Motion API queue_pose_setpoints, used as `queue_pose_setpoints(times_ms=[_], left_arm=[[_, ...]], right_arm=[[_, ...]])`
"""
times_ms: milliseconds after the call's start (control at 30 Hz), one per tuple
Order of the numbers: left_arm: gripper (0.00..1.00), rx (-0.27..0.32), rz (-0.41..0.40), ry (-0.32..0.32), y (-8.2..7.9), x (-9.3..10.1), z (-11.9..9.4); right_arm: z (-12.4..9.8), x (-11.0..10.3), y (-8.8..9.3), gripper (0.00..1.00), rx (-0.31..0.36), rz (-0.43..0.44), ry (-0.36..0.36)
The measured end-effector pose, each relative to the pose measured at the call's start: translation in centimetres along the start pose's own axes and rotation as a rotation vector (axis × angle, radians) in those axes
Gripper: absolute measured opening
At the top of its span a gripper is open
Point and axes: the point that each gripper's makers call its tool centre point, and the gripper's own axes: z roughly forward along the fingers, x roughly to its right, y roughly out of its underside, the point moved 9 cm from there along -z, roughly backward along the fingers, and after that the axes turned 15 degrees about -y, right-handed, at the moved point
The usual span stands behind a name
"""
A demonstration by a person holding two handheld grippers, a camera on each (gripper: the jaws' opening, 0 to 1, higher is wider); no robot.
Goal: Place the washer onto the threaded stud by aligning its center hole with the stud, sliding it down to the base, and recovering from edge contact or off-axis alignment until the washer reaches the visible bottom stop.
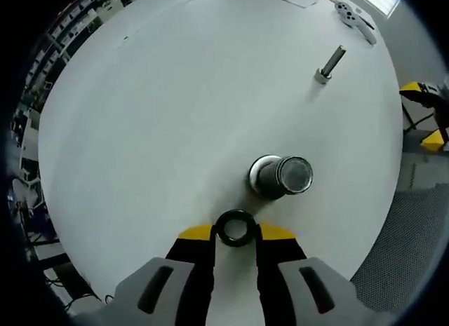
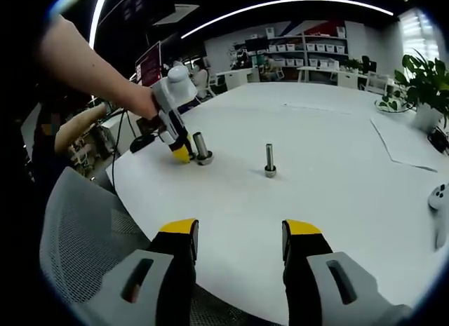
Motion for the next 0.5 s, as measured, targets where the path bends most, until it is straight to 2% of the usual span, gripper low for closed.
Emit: queue_pose_setpoints(times_ms=[333,500], left_arm=[[0.18,0.021,-0.007,-0.009,0.24,-0.01,-0.01],[0.18,0.011,-0.011,-0.003,0.63,0.18,-0.19]], right_arm=[[-0.09,-0.03,-0.04,0.51,0.003,0.002,0.003],[-0.07,-0.01,-0.02,0.51,0.007,0.006,0.0]])
